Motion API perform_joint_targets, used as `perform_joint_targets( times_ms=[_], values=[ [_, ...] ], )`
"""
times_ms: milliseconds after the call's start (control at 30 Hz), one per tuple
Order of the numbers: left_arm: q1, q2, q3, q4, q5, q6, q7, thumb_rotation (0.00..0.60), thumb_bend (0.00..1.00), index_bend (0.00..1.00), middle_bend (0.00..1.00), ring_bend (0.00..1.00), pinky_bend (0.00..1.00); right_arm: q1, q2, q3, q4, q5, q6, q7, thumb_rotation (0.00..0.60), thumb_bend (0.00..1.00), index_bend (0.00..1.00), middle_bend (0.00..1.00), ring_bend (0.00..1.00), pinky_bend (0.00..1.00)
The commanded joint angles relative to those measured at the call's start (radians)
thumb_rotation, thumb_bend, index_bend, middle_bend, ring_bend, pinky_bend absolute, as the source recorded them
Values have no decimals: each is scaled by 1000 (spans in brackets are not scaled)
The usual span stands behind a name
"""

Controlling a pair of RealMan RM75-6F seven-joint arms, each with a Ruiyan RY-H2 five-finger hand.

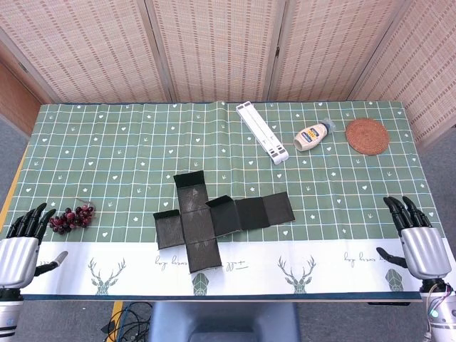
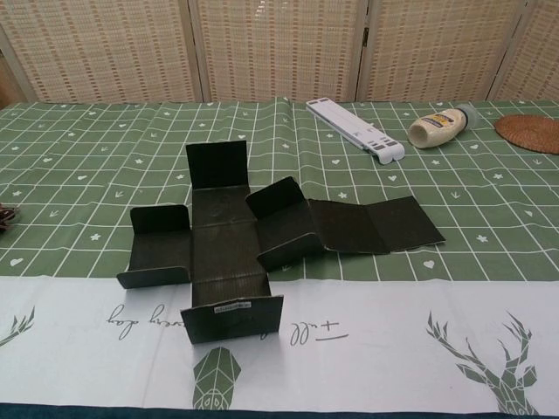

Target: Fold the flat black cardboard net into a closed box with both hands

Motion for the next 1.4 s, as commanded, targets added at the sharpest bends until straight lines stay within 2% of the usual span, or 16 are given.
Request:
perform_joint_targets(
  times_ms=[33,267,367,433,600,667,767,933,1067,1200,1400],
  values=[
    [0,0,1,-1,2,1,0,600,166,114,67,94,144,-2,-1,-1,0,-2,4,2,600,100,0,97,65,178],
    [2,3,3,-2,11,11,-4,600,166,115,67,94,144,0,2,-5,-8,-17,8,0,600,100,0,97,90,178],
    [2,3,2,0,15,13,-7,600,165,116,67,94,144,10,9,-1,-22,-24,0,-8,600,100,0,97,164,216],
    [0,4,1,1,16,14,-11,600,165,119,67,94,144,28,19,5,-41,-33,-16,-22,600,99,0,98,272,333],
    [-6,3,-2,7,26,16,-18,600,166,124,67,94,144,108,62,24,-134,-35,-129,-79,600,99,0,100,591,769],
    [-8,3,-3,9,32,17,-20,600,166,124,67,93,144,156,74,36,-174,-22,-203,-101,600,99,0,100,647,848],
    [-9,6,-2,10,38,19,-23,600,166,125,67,94,144,230,80,55,-218,14,-318,-128,600,100,0,100,691,913],
    [-6,9,0,11,42,26,-25,600,166,140,67,93,144,357,61,87,-270,120,-511,-196,600,100,0,100,719,940],
    [-4,8,2,13,43,28,-27,600,166,145,67,92,144,445,16,115,-272,241,-619,-260,600,99,0,98,722,943],
    [-4,8,4,16,43,26,-27,600,165,145,67,92,144,534,-32,135,-251,388,-705,-319,600,100,0,61,722,943],
    [-6,10,5,17,44,24,-26,600,165,145,67,92,144,655,-113,134,-186,564,-765,-397,600,100,0,7,722,943]
  ],
)
